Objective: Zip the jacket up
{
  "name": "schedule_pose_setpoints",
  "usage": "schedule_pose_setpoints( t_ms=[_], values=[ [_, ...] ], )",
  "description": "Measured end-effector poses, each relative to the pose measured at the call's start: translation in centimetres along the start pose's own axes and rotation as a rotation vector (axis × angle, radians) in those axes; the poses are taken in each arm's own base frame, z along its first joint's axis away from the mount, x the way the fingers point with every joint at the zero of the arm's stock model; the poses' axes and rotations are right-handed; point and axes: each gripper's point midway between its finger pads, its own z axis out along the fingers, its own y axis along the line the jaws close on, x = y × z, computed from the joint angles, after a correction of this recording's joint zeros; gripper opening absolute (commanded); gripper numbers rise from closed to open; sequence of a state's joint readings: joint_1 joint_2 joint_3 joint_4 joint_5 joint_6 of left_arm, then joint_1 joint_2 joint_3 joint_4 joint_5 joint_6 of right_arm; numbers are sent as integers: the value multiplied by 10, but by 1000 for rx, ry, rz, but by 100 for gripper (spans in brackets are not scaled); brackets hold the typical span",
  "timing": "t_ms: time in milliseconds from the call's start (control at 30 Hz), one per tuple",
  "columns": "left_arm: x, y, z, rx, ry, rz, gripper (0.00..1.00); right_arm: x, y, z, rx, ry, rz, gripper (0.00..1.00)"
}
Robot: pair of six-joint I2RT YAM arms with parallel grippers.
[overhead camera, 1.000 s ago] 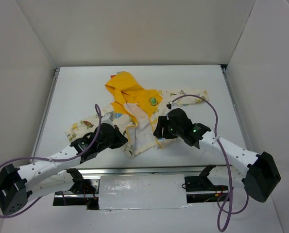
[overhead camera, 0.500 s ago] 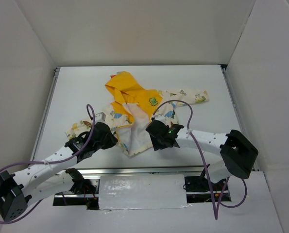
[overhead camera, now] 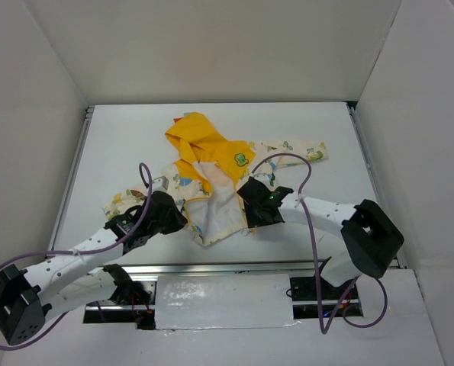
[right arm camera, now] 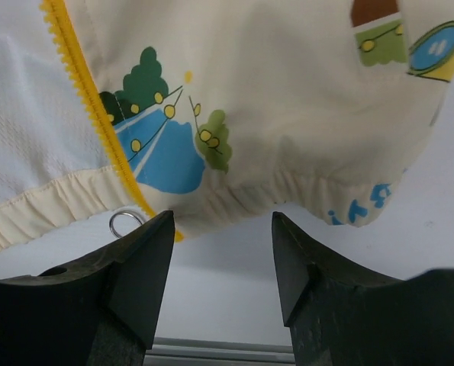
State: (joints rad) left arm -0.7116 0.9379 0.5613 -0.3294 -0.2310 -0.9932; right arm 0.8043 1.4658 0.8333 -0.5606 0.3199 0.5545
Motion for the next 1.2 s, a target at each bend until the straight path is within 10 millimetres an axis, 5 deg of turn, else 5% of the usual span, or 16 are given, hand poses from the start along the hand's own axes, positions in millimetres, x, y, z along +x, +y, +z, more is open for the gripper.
schedule_pose_setpoints(
  t_ms=[267,533,667,800,1000,1200],
  values=[
    [-8,19,6,-124,10,-23,0,15,43,11,-183,104,-11,57],
    [-45,57,11,-269,-65,-126,0,13,122,2,-424,124,96,55],
    [-65,45,9,-255,-90,-104,0,6,156,-9,-483,112,132,57],
    [-75,30,5,-201,-103,-71,0,-6,165,-20,-461,56,112,57],
    [-62,29,0,-146,-69,-50,0,-26,162,-27,-338,-19,52,56],
    [-44,33,3,-128,-13,-48,0,-7,161,-6,-224,13,-31,50]
  ],
)
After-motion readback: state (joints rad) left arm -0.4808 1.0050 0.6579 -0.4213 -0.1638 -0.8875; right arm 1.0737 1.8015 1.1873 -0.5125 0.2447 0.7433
